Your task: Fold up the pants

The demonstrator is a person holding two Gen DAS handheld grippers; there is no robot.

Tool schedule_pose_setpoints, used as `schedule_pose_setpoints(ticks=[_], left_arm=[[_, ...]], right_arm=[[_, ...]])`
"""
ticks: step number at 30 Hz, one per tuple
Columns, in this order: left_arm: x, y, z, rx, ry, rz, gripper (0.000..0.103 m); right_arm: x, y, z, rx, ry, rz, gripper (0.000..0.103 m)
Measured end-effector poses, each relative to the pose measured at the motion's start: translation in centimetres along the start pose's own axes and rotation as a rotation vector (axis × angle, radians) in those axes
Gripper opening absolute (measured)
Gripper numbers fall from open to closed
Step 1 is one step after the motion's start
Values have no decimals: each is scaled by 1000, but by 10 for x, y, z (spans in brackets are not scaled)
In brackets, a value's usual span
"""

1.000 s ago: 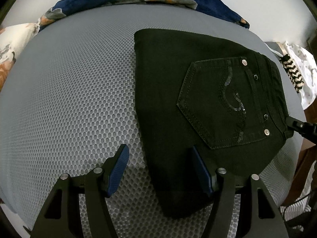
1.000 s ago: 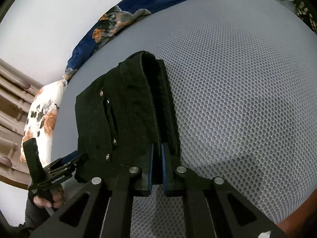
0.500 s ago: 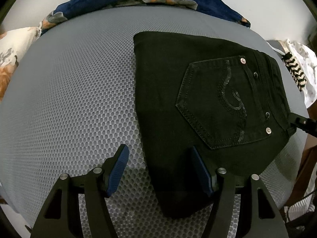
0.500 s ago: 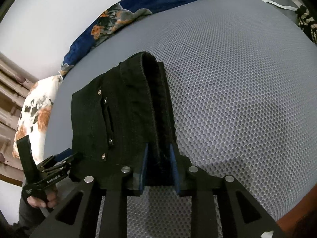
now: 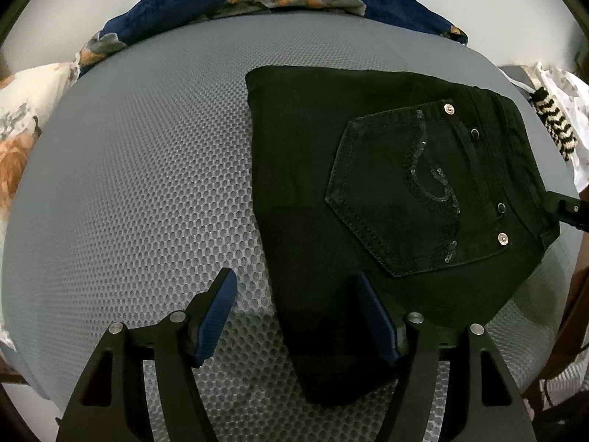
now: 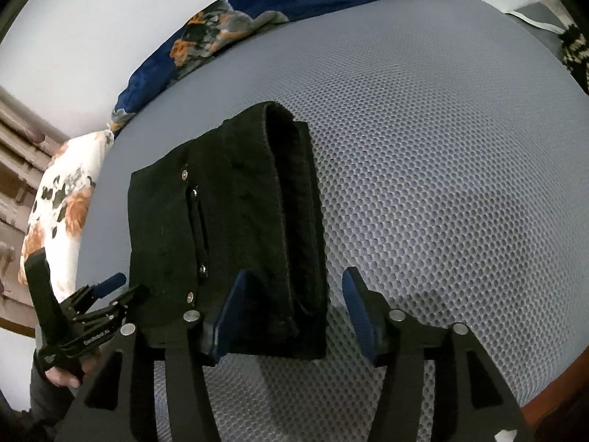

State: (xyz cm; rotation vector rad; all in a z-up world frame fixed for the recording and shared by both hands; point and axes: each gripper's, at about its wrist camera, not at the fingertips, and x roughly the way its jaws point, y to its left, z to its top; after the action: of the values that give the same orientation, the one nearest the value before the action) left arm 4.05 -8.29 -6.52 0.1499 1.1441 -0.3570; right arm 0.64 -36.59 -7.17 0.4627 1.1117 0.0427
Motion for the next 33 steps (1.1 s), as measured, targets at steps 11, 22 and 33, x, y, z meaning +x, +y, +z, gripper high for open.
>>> schedule_pose_setpoints(ticks=[11, 22, 33], left_arm=[[2, 23, 13, -77, 7, -61, 69], [13, 56, 23, -188, 38, -159, 69], [25, 74, 31, -288, 49, -360, 68]], right_arm=[[20, -5, 13, -36, 74, 59, 63], [38, -22, 27, -13, 127, 175, 66], [41, -44, 35, 50, 151, 333, 68]])
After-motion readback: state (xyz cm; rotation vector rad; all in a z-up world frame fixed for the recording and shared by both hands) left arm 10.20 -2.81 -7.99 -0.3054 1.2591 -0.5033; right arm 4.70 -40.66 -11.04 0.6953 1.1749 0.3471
